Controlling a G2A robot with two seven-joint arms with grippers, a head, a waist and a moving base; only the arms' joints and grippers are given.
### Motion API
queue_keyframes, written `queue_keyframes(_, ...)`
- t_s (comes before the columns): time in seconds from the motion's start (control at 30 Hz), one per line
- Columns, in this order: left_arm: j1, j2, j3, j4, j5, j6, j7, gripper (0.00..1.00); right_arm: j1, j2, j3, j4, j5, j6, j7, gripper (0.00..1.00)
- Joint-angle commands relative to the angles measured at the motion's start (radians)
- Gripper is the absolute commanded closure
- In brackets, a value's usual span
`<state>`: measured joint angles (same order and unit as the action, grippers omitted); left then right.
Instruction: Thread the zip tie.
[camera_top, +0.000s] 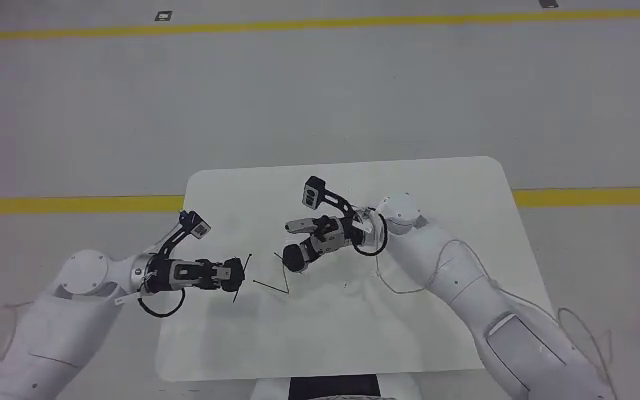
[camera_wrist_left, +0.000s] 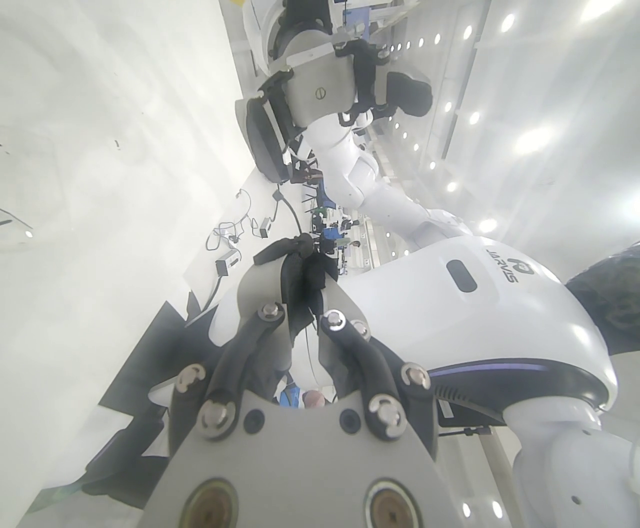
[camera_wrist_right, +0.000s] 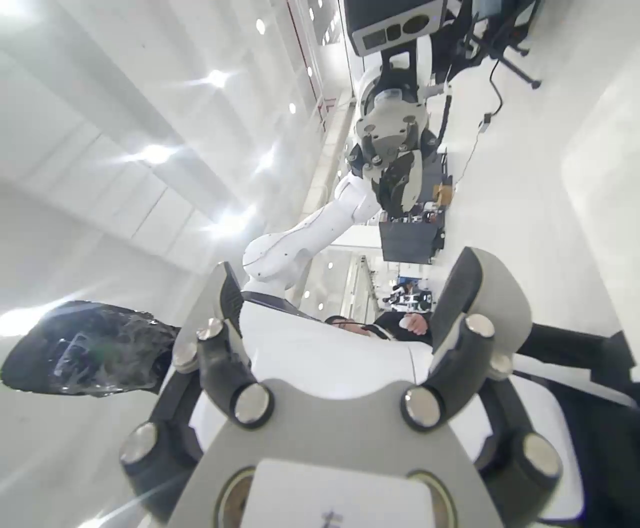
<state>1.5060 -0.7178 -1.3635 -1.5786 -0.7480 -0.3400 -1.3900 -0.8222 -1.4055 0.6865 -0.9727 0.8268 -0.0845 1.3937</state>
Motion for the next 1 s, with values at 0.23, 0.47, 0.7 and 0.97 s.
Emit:
queue_keyframes(0.23,0.000,0.000,0.000,0.000,0.000,0.000,0.000,1.00,0.079,-0.024,-0.147,0.065,0.152,0.081,-0.004,0.00)
queue_keyframes(0.47,0.000,0.000,0.000,0.000,0.000,0.000,0.000,1.00,0.079,-0.024,-0.147,0.065,0.152,0.081,-0.004,0.00)
queue_keyframes(0.7,0.000,0.000,0.000,0.000,0.000,0.000,0.000,1.00,0.042,-0.024,-0.136,0.018,0.187,0.125,-0.004,0.00)
queue_keyframes(0.97,0.000,0.000,0.000,0.000,0.000,0.000,0.000,1.00,0.062,-0.055,-0.178,0.075,0.200,0.176,-0.004,0.00)
